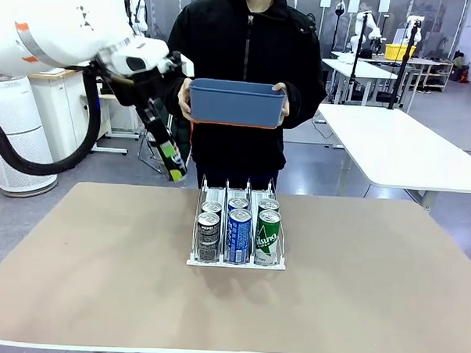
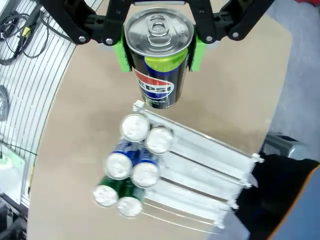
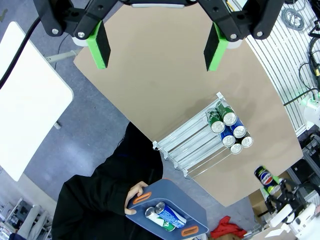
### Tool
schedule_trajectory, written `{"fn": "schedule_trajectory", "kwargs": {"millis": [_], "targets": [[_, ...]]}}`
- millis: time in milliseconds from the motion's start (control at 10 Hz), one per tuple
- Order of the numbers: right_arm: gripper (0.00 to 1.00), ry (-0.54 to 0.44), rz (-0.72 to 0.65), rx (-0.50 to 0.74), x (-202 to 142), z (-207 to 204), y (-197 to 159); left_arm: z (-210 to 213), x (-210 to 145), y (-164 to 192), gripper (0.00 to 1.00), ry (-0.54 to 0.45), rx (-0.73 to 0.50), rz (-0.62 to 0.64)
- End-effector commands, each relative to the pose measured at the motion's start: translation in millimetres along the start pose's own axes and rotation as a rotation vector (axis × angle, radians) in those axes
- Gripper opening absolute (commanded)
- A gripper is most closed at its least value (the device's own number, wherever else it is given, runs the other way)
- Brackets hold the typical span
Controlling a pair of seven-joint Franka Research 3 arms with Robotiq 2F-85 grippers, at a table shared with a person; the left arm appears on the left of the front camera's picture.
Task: Fill the beverage cans into the dispenser.
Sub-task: Place the picked Pepsi coke in the line of the Automatic Can Dispenser with the same cans.
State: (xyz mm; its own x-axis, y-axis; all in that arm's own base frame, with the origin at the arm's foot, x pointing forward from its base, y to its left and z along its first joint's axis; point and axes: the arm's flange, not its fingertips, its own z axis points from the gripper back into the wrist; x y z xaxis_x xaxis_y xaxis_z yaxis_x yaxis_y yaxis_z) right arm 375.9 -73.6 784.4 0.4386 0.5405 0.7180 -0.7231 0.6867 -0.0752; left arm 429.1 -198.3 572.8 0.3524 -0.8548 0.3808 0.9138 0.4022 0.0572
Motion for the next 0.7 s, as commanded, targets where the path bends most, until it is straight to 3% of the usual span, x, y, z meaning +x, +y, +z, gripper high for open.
{"fn": "schedule_trajectory", "kwargs": {"millis": [0, 200, 600], "targets": [[1.00, -0.010, 0.002, 0.009, -0.5, -1.3, 1.2, -7.9, 0.6, -18.6, 0.58, 0.002, -0.003, -0.047], [1.00, -0.010, 0.002, 0.009, -0.5, -1.3, 1.2, -9.7, 2.1, -19.7, 0.58, -0.015, -0.076, -0.062], [1.00, -0.010, 0.002, 0.009, -0.5, -1.3, 1.2, -15.9, 7.1, -25.2, 0.58, 0.018, -0.032, -0.046]]}}
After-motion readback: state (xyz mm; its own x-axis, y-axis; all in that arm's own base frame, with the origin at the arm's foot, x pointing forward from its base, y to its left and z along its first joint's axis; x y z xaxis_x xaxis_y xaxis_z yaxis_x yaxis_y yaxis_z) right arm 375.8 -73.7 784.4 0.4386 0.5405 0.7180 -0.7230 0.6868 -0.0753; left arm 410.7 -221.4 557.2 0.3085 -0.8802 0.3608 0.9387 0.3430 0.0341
